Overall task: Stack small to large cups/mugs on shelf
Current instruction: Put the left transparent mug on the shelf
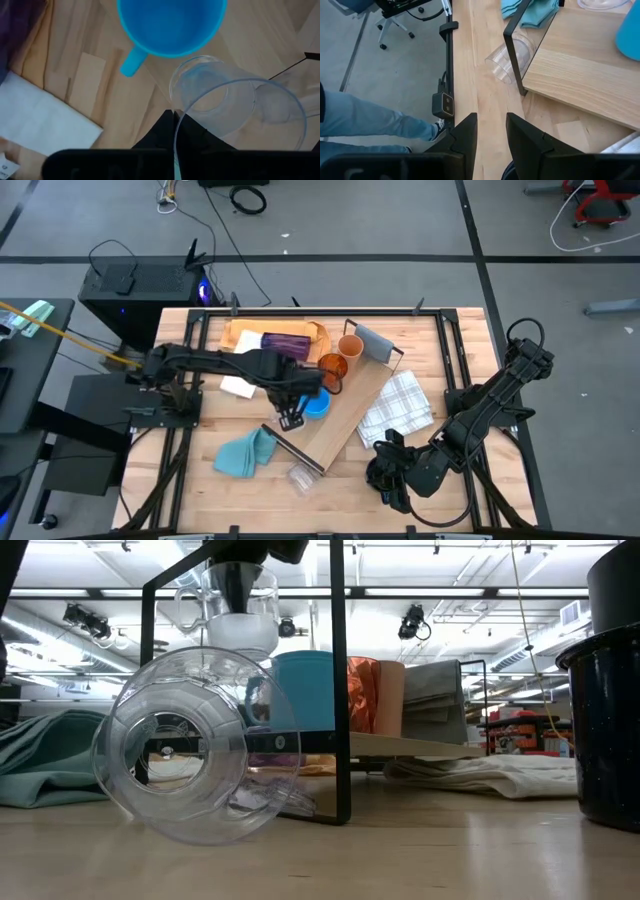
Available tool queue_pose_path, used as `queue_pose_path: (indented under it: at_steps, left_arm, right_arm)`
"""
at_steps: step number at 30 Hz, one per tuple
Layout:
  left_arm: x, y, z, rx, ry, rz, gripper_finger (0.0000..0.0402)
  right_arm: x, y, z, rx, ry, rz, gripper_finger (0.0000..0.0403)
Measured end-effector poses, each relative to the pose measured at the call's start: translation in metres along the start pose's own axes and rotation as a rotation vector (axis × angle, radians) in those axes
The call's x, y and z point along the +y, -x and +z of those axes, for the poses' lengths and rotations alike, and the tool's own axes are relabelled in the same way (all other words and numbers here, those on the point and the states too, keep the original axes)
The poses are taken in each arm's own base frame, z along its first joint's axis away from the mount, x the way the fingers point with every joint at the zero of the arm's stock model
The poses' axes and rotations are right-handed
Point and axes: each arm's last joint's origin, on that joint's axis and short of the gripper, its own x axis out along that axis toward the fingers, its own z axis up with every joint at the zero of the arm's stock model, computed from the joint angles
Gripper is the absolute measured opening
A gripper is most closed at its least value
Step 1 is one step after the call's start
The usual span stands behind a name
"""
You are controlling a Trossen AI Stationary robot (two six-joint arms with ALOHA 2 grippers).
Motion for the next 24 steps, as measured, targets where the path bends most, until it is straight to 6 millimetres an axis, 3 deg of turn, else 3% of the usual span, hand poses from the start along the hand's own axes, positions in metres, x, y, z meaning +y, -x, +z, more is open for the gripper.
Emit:
queue_pose_path:
  at_steps: [24]
  left_arm:
    - [-0.019,-0.01,-0.003,0.022,-0.039,0.003,0.0016]
  right_arm:
    - [0.001,0.0,-0.001,0.0,0.011,0.001,0.0111]
